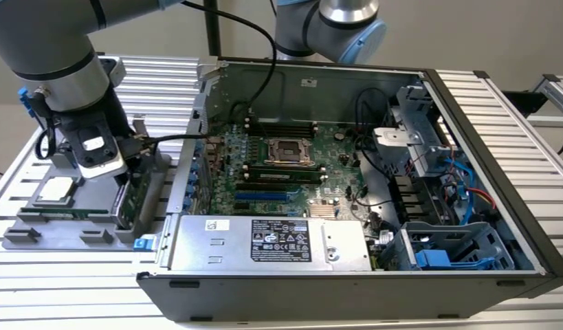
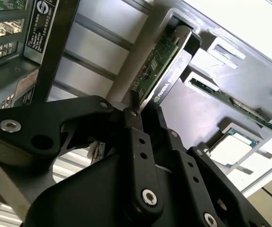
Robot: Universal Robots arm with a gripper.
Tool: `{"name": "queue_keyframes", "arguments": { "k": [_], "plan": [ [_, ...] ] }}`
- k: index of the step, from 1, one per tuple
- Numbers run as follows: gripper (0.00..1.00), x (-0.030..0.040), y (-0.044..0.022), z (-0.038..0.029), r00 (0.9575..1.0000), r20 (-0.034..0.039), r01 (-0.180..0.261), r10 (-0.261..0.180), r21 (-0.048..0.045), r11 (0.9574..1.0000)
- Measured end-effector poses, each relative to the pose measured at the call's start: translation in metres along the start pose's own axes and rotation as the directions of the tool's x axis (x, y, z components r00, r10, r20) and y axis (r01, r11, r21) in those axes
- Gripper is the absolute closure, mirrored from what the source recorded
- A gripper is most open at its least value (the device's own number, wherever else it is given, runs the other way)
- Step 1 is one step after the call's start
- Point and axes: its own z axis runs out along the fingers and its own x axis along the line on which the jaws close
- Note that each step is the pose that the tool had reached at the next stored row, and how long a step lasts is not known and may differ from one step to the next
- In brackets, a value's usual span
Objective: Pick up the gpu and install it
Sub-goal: 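Pick up the gpu and move the gpu toward the slot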
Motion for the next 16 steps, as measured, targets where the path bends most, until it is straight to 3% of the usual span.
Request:
{"name": "queue_keyframes", "arguments": {
  "k": [16],
  "plan": [
    [1.0,-0.0006,0.0008,-0.0148,1.0,0.0,0.0,0.0,0.0,1.0]
  ]
}}
